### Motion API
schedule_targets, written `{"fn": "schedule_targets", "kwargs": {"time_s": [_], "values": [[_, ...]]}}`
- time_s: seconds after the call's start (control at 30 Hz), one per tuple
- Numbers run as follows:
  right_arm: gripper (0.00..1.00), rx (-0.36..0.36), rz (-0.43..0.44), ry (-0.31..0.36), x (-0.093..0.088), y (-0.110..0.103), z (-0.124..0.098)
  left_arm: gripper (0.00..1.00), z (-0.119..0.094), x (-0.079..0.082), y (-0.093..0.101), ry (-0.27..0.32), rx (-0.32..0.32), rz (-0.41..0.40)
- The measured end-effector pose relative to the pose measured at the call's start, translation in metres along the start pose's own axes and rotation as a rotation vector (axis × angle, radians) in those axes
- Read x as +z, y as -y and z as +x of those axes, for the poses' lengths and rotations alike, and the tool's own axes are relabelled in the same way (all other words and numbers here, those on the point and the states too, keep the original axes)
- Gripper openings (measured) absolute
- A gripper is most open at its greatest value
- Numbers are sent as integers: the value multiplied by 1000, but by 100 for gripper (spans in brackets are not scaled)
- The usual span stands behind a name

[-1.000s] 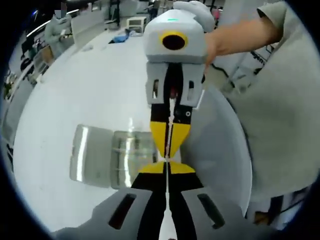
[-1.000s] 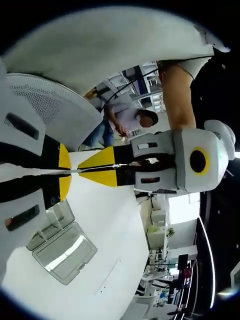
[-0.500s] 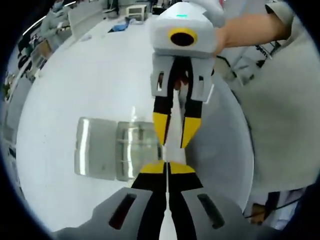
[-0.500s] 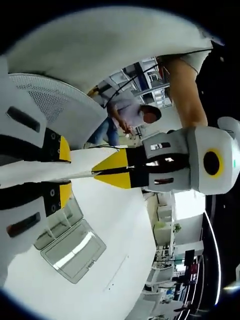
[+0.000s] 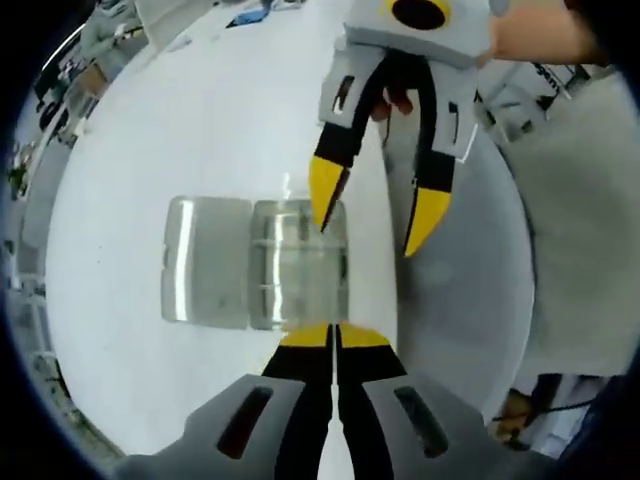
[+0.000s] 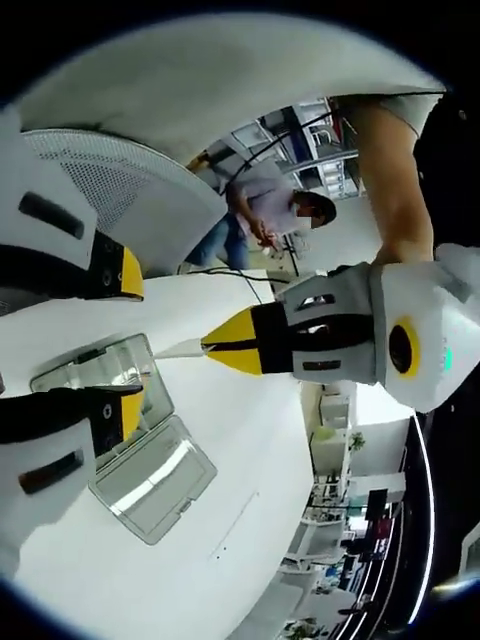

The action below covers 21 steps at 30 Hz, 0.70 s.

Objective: Insert the divider into the dual guide fixture by aligning both edges with the guide slots and pushing it downward to the bottom, including one-sided entry, uneven engagement, binding, and posture correction.

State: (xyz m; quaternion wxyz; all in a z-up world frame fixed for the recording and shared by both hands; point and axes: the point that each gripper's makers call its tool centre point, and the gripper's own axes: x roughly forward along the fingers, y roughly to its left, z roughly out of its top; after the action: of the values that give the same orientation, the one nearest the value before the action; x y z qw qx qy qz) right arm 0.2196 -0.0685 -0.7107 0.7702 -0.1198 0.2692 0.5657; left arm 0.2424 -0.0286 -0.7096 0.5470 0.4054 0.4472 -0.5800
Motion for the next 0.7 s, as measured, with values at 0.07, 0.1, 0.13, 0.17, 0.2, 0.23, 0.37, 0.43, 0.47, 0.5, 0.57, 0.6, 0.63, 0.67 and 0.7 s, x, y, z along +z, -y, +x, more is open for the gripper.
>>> {"fn": "schedule_targets", "kwargs": {"time_s": [0.07,0.1,0.13,0.17,0.2,0.23,0.37,0.43,0.47,0.5,0.57,0.6,0.63,0.67,0.7], "values": [[35,-6,11,6,0,1,-1,0,2,-1,-2,-8,6,-1],[35,-9,15,5,-1,2,-2,0,2,-2,-3,-13,8,-3],[36,-19,14,3,-2,4,-2,0,3,-2,-4,-17,13,-1],[37,-29,16,-1,-3,6,-3,0,4,-3,-4,-22,13,-5],[38,-36,17,-3,-3,7,-3,0,6,-4,-5,-27,16,-6],[41,-43,16,-4,-4,8,-4,0,7,-4,-6,-31,19,-7],[49,-69,29,-4,-5,11,-6,0,13,-5,-9,-41,15,-21],[50,-78,26,-4,-6,13,-7,0,16,-6,-9,-49,17,-23],[51,-83,29,-3,-6,14,-7,0,18,-8,-10,-59,22,-22],[52,-87,29,-4,-6,14,-7,0,19,-9,-12,-63,26,-22],[54,-94,30,-12,-8,16,-7,0,20,-10,-14,-70,30,-26],[55,-96,31,-13,-8,16,-7,0,20,-11,-14,-70,29,-28],[55,-97,30,-14,-9,16,-8,0,21,-11,-14,-68,27,-34],[56,-98,31,-12,-9,16,-8,0,21,-11,-15,-69,29,-37],[56,-101,32,-12,-9,17,-8,0,22,-11,-16,-71,32,-39]]}}
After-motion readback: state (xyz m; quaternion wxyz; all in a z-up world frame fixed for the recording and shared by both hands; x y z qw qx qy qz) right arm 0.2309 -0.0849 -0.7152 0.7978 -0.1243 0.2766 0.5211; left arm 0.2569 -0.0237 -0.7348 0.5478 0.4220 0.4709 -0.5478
